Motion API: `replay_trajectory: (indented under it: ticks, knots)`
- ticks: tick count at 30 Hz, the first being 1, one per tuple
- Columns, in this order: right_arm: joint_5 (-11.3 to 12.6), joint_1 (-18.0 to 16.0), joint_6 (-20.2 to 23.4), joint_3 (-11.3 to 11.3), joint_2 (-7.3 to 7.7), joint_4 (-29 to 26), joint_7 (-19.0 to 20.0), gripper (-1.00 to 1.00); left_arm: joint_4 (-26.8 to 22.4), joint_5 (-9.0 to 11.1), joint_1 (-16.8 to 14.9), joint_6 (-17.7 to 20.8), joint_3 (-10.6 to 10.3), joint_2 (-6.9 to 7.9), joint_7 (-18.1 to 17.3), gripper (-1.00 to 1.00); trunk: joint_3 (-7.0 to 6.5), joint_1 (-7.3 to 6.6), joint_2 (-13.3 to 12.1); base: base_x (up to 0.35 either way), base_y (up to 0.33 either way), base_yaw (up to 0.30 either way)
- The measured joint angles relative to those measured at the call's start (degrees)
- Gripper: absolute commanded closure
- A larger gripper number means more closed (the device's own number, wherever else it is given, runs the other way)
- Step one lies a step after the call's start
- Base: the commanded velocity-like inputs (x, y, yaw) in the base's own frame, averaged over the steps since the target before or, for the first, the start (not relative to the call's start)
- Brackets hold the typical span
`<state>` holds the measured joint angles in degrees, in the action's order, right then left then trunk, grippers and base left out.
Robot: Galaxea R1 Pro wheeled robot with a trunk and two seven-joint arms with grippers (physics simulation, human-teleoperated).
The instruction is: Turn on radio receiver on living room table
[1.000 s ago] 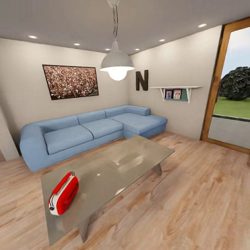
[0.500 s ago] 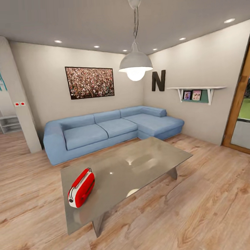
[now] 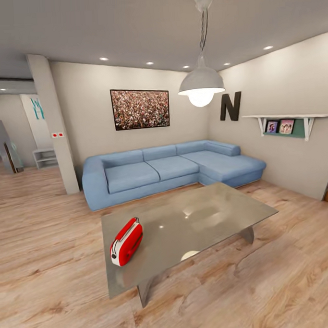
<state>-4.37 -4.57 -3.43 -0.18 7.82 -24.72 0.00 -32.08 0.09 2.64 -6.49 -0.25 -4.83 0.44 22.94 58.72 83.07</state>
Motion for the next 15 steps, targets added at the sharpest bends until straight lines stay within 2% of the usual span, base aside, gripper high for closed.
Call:
replay_trajectory:
  ticks: [5,15]
  knots:
    - [0.0,0.0,0.0,0.0,0.0,0.0,0.0,-1.0,0.0,0.0,0.0,0.0,0.0,0.03,0.0,-1.0,-0.16,0.0,0.0,0.162,0.226,0.208]
    - [0.0,0.0,0.0,0.0,0.0,0.0,0.0,-1.0,0.0,0.0,0.0,0.1,0.0,0.06,0.0,-1.0,-0.19,0.0,0.0,0.213,0.262,0.019]
